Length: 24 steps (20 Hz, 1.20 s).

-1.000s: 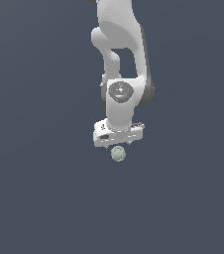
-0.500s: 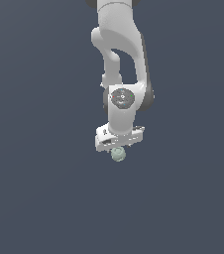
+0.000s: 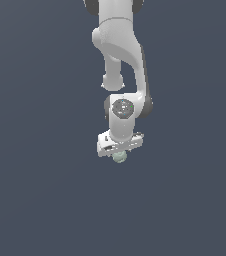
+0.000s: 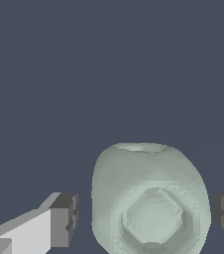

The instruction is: Pick up the object and move it to a goal position.

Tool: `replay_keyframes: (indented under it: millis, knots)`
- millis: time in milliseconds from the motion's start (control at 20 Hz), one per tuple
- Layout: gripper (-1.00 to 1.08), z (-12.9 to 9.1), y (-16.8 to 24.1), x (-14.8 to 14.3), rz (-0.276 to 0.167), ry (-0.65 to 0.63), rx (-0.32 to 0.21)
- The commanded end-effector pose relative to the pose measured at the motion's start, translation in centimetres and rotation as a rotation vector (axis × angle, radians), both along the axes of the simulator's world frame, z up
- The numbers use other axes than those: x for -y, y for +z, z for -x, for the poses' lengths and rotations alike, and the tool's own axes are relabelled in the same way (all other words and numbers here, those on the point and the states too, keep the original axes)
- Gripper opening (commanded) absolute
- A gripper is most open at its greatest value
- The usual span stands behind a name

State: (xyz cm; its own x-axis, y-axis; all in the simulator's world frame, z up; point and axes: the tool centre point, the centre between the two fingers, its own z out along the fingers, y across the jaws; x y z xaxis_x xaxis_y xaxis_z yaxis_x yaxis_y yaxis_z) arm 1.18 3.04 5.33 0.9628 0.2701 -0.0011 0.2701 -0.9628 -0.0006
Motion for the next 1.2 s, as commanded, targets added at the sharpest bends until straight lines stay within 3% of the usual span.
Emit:
replay_keyframes:
  millis: [0, 200, 250, 1150]
  knots:
    - [1.0, 0.0, -1.0, 0.0, 0.0, 0.001, 0.001]
    - [1.0, -0.1, -1.4, 0.0, 0.0, 0.001, 0.001]
    - [-1.0, -0.1, -1.4, 0.0, 0.0, 0.001, 0.001]
    - [-1.0, -0.1, 0.6, 1.4, 0.0, 0.001, 0.002]
